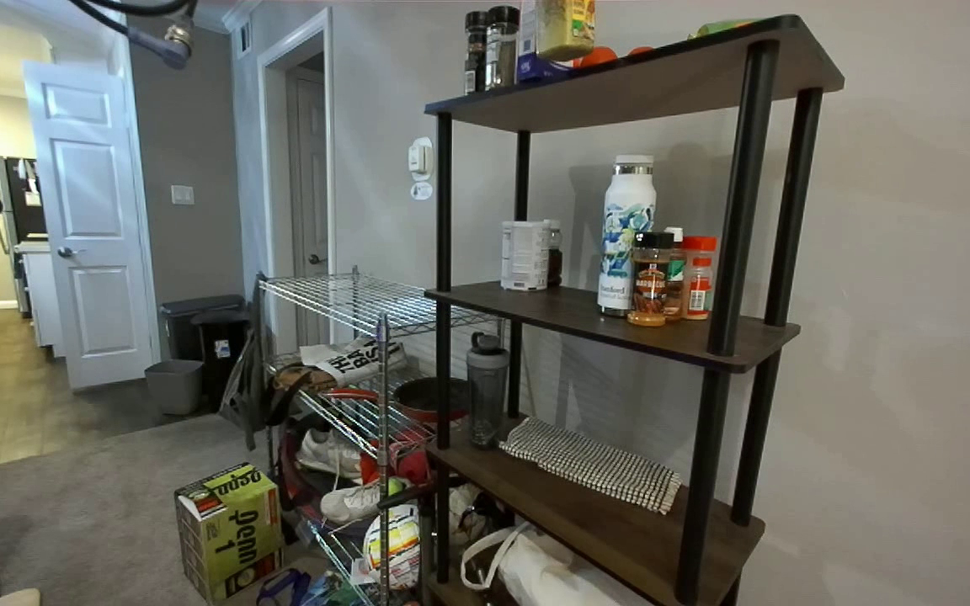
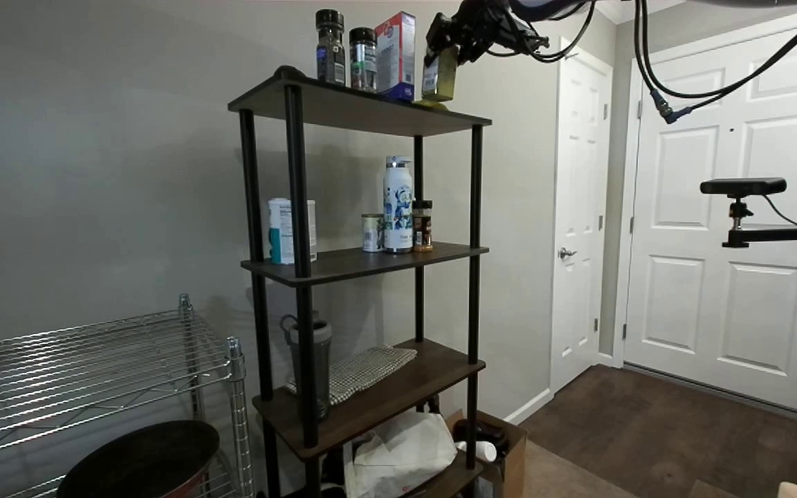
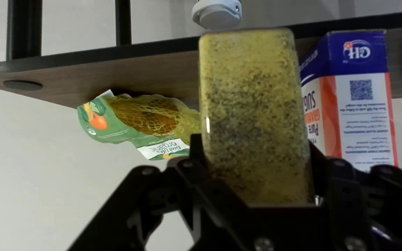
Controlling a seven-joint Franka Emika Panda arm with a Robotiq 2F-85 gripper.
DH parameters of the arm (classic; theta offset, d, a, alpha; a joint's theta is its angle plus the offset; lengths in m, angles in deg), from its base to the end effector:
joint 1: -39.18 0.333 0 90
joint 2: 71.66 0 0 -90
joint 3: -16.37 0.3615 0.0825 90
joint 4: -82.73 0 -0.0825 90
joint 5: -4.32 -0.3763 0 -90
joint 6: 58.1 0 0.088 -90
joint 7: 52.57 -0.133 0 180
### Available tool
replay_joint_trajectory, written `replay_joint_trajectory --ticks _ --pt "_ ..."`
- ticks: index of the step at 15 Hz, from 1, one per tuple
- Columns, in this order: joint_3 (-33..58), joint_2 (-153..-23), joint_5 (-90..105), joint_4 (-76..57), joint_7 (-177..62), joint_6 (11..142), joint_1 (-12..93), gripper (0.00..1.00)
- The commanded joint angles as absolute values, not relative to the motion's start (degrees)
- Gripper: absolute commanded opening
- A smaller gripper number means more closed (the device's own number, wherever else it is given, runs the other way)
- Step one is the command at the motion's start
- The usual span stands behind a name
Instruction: Put the spice bottle on the top shelf
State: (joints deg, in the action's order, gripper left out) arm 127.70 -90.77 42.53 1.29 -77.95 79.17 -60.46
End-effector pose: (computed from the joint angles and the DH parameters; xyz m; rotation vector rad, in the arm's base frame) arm 0.5623 -0.0670 0.8747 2.6206 -0.2520 1.6680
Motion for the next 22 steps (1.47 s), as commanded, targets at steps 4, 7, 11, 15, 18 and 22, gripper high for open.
replay_joint_trajectory --ticks 4,7,11,15,18,22 --pt "119.56 -89.22 40.84 7.65 -74.68 74.88 -50.77 0.39" --pt "115.03 -89.32 41.21 9.65 -75.01 73.57 -45.57 0.39" --pt "107.54 -89.92 42.36 12.48 -76.12 71.45 -37.05 0.39" --pt "100.72 -90.62 44.27 15.63 -77.01 70.67 -29.03 0.39" --pt "96.60 -91.17 45.11 18.09 -77.08 69.68 -24.00 0.39" --pt "91.65 -91.80 46.40 21.10 -77.56 67.97 -18.20 0.39"
